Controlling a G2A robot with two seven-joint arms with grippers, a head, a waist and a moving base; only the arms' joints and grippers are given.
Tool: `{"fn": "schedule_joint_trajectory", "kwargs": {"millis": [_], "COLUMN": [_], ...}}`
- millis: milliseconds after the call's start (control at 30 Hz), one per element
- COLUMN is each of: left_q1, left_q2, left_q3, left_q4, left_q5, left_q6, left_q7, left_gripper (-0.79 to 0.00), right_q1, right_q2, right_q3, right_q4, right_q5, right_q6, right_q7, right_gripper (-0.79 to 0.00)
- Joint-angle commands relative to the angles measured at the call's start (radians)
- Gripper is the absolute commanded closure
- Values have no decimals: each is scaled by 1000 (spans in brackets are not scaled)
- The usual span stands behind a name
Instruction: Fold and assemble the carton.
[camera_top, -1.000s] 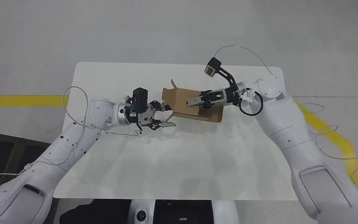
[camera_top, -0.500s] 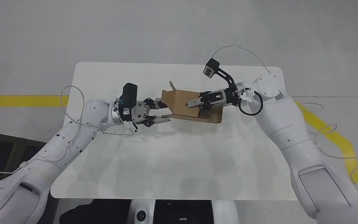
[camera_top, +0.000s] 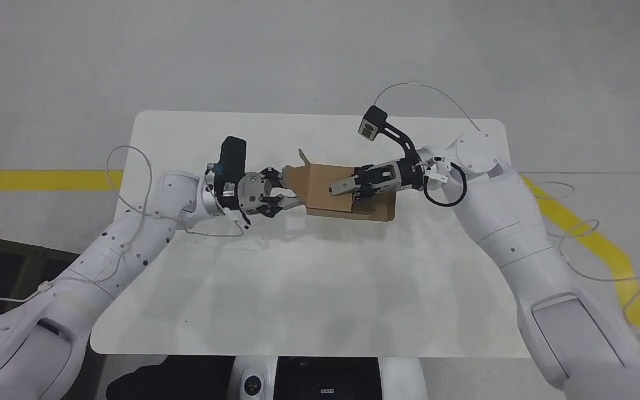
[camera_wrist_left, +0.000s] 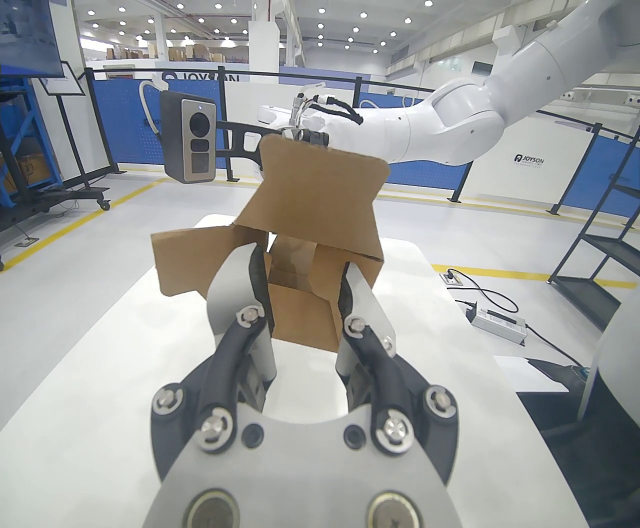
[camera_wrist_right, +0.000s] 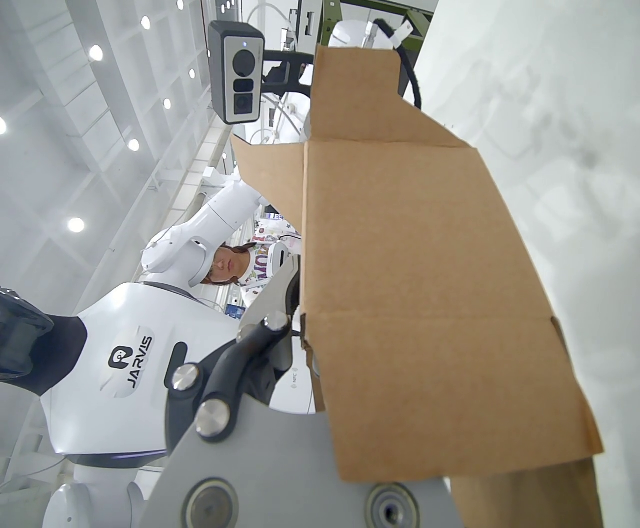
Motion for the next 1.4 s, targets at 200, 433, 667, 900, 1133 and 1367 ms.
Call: {"fn": "schedule_joint_trajectory", "kwargs": {"millis": [200,433,667,900,1133,1367], "left_q1": [-7,-5,15,57,69,66], "left_q2": [-11,-11,8,28,19,-2], "left_q3": [7,14,-32,-118,-162,-176], "left_q4": [-9,-11,11,52,65,80], "left_q5": [-17,-25,-43,-135,-214,-255], "left_q6": [0,0,0,3,57,83], "left_q7": [-45,-53,-20,-15,-132,-223], "left_gripper": [-311,-351,-785,-785,-785,-785], "right_q1": [0,-2,-5,-13,0,34], "right_q2": [-3,-5,-3,-1,0,12], "right_q3": [1,3,16,14,-93,-181], "right_q4": [7,15,21,5,-67,-71], "right_q5": [4,6,6,-7,-17,40], "right_q6": [-4,-9,-14,-7,9,-11], "right_q7": [4,6,13,43,44,44], "right_gripper": [0,0,0,0,0,0]}}
